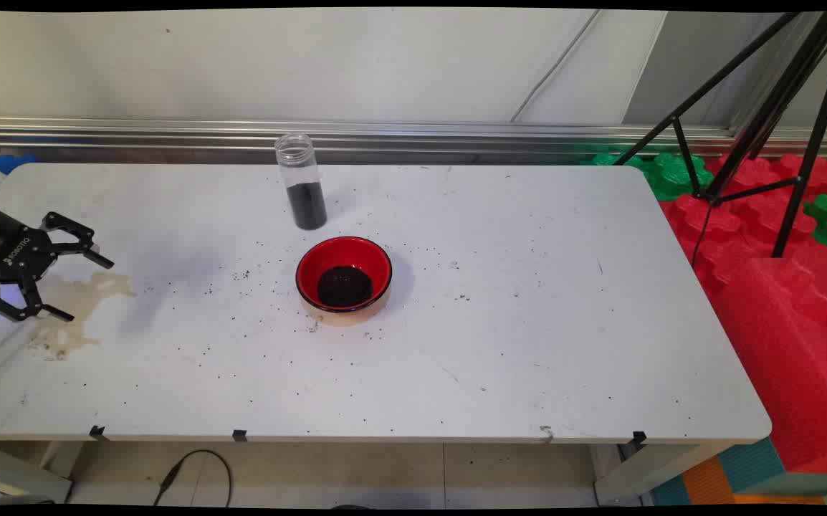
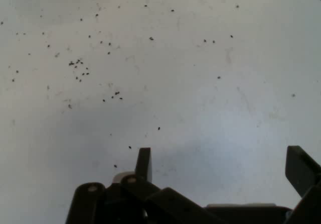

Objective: Pick up the black seasoning powder from the table

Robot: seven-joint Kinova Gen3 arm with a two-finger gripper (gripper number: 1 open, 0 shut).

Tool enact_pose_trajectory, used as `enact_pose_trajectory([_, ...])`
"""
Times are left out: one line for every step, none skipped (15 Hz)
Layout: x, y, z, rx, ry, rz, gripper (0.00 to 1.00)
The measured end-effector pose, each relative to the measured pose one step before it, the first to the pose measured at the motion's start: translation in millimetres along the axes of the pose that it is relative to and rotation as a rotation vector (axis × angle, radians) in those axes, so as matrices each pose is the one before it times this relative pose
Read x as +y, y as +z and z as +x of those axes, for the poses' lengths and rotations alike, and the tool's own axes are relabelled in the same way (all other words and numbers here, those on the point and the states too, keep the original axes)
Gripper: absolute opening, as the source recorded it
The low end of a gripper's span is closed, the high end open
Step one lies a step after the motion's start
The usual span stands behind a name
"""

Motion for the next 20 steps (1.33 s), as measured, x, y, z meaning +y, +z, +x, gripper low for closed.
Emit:
enact_pose_trajectory([-0.67,0.12,1.23,0.00134,-0.01641,0.00385,1.0])
enact_pose_trajectory([-1.22,0.2,1.91,0.00247,-0.02344,0.00609,1.0])
enact_pose_trajectory([-1.38,0.24,2.27,0.00296,-0.02558,0.00655,1.0])
enact_pose_trajectory([-1.66,0.3,2.54,0.00315,-0.02713,0.00716,1.0])
enact_pose_trajectory([-2.15,0.37,3.9,0.00521,-0.04015,0.01032,1.0])
enact_pose_trajectory([-1.76,0.35,3.28,0.00411,-0.03132,0.00824,1.0])
enact_pose_trajectory([-0.95,0.22,1.91,0.00229,-0.01721,0.00467,1.0])
enact_pose_trajectory([-1.66,0.36,3.07,0.00347,-0.02676,0.00764,1.0])
enact_pose_trajectory([-1.88,0.34,3.78,0.00424,-0.03068,0.00976,1.0])
enact_pose_trajectory([-1.64,0.27,3.7,0.00457,-0.02999,0.01017,1.0])
enact_pose_trajectory([-1.72,0.5,3.52,0.00379,-0.02465,0.00843,1.0])
enact_pose_trajectory([-2.0,0.73,4.02,0.00398,-0.02751,0.01038,1.0])
enact_pose_trajectory([-1.74,0.71,3.44,0.00342,-0.0226,0.00888,1.0])
enact_pose_trajectory([-1.49,0.77,2.91,0.00288,-0.01854,0.00733,1.0])
enact_pose_trajectory([-1.42,0.69,2.79,0.0027,-0.01716,0.00806,1.0])
enact_pose_trajectory([-1.59,0.94,2.86,0.00289,-0.01739,0.0077,1.0])
enact_pose_trajectory([-2.87,1.94,5.07,0.00442,-0.02834,0.01396,1.0])
enact_pose_trajectory([-2.25,1.67,3.9,0.00345,-0.02037,0.011,1.0])
enact_pose_trajectory([-2.07,1.71,3.34,0.00265,-0.01647,0.0095,1.0])
enact_pose_trajectory([-2.64,2.37,3.91,0.00277,-0.01736,0.01122,1.0])
